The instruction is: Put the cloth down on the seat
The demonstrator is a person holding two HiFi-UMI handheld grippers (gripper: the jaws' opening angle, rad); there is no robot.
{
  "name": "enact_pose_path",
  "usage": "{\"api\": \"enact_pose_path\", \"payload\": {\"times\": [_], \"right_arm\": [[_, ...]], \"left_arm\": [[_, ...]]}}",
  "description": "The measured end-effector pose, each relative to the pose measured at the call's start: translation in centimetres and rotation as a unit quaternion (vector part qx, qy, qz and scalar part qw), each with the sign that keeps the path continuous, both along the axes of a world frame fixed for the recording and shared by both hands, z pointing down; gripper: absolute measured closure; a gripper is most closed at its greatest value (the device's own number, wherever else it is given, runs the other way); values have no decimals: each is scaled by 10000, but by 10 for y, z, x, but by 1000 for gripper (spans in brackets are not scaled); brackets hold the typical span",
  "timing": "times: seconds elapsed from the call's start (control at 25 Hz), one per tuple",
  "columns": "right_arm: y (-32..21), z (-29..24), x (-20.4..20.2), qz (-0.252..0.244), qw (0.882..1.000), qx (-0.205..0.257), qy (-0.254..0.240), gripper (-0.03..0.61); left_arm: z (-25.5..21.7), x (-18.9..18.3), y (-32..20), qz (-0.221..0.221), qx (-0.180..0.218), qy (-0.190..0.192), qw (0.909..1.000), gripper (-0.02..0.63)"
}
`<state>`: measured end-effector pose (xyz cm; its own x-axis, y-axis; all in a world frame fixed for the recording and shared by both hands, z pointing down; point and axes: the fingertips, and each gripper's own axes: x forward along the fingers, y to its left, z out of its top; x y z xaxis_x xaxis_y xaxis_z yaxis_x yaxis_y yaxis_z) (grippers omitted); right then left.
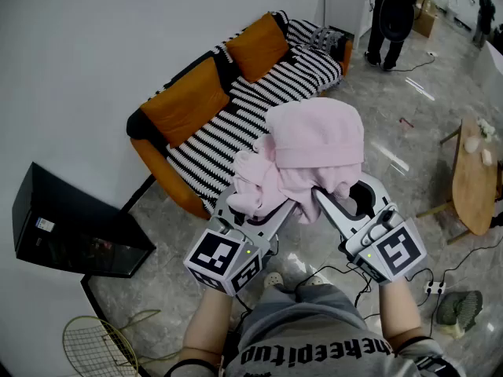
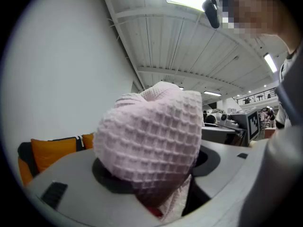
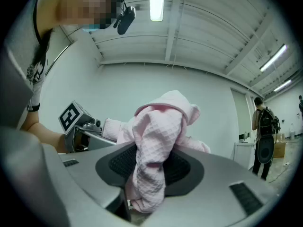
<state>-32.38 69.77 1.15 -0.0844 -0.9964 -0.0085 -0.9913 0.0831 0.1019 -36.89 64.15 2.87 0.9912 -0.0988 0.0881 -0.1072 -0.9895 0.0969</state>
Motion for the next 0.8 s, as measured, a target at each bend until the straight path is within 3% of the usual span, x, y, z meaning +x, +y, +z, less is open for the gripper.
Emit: {"api": "enact_pose_path", "payload": {"times": [0.8], "right_arm": [[-66, 7, -53, 410, 9991, -92, -14, 396]], "left_arm": [[6, -49, -69, 434, 95, 11, 9990, 295]]}}
